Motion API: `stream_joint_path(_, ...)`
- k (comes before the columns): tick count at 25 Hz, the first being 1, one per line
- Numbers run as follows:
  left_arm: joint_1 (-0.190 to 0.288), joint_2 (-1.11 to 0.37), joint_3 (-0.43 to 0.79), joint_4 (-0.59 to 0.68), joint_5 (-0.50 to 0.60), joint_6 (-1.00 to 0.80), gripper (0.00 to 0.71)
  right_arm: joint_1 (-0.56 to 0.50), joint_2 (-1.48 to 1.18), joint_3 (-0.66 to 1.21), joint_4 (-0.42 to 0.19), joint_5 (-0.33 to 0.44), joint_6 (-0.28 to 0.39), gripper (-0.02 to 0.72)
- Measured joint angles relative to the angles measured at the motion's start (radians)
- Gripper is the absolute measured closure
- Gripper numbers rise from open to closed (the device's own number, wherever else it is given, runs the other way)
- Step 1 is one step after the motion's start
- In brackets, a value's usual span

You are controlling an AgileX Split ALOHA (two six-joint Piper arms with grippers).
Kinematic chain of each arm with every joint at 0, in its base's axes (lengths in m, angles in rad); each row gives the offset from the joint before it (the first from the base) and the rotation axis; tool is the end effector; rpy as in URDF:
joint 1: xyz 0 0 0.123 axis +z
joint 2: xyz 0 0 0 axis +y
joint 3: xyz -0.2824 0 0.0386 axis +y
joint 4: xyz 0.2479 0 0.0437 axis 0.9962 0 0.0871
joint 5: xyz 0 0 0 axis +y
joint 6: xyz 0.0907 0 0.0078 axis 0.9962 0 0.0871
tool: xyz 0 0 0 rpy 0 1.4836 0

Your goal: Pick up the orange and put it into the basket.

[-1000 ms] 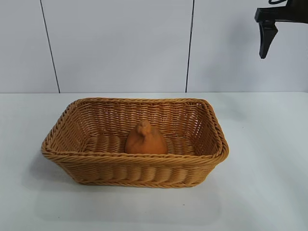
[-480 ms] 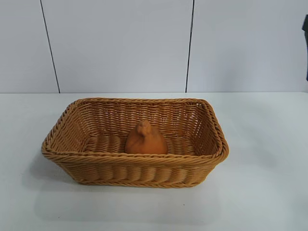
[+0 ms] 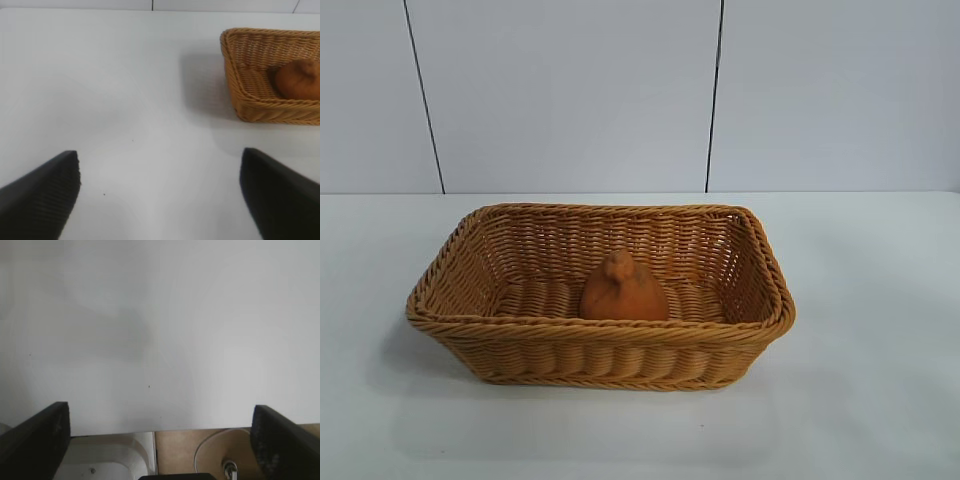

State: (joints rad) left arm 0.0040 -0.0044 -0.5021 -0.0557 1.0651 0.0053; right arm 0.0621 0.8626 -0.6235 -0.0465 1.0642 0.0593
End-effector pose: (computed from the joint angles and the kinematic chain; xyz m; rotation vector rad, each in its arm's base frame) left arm -0.0060 -0.0045 0.2775 0.0043 2.0415 -0.0608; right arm 0.1283 0.0043 0.2610 -0.0252 2.7846 -0.0319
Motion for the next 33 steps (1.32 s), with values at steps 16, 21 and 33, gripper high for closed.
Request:
stream_joint_path(16,0.000,0.000,0.000,0.000,0.000,0.000,0.093,0.000,-0.629,0.133,0.000,-0.041,-0.001,0.029)
stream_joint_path(21,0.000,0.000,0.000,0.000,0.000,0.000,0.093,0.000,-0.770,0.133,0.000,-0.041,-0.001,0.029)
stream_joint_path(33,0.000,0.000,0.000,0.000,0.000,0.000,0.093,0.006,-0.869,0.133,0.001,-0.040,-0.001,0.029)
